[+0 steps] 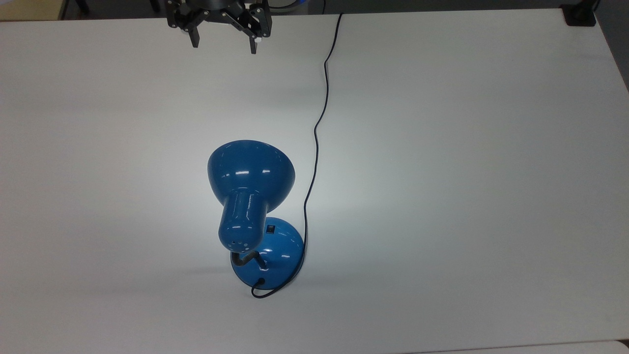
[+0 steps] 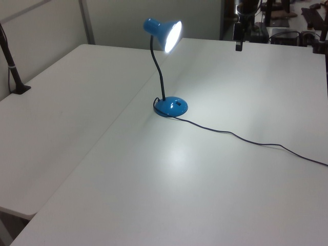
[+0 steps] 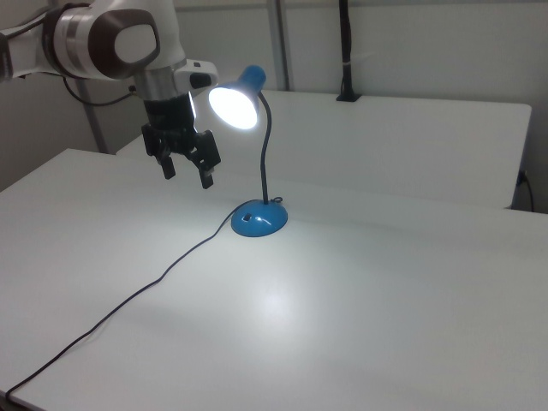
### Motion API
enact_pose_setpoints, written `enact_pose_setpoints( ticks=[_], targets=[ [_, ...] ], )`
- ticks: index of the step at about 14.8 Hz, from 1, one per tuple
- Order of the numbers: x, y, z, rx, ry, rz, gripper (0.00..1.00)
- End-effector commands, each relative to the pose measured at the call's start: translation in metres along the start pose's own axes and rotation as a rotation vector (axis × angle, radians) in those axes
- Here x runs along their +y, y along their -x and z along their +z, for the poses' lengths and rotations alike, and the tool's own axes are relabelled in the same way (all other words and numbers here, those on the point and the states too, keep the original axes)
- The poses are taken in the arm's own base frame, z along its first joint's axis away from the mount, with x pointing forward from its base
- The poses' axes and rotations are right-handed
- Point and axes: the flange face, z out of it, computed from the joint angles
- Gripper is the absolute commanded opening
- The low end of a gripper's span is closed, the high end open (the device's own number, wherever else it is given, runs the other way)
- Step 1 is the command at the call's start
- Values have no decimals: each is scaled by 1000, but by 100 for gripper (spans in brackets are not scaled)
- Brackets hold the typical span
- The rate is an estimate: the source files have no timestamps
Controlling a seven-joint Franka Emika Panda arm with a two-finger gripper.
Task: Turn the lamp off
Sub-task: 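Move the gripper toward the round base of the blue lamp, then lower the gripper fingertips onto the switch on the lamp base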
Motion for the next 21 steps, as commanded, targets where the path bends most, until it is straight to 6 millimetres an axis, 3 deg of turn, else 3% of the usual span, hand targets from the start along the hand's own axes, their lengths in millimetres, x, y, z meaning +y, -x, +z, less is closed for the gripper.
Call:
enact_pose_setpoints(
  ticks=[1, 9, 10, 11, 12, 13, 15, 21],
  targets=[
    [-1, 1, -1, -12, -3, 8, 100],
    [-2, -2, 3, -13, 1, -17, 99],
    [-1, -3, 4, -8, 1, -40, 84],
    [-1, -6, 5, 1, -3, -81, 63],
    [-5, -14, 17, 6, -4, -132, 23],
    [-8, -19, 22, 21, -6, -150, 2],
    [-23, -34, 42, 52, -8, -172, 0],
    [-43, -98, 123, 231, -16, -156, 0]
  ],
)
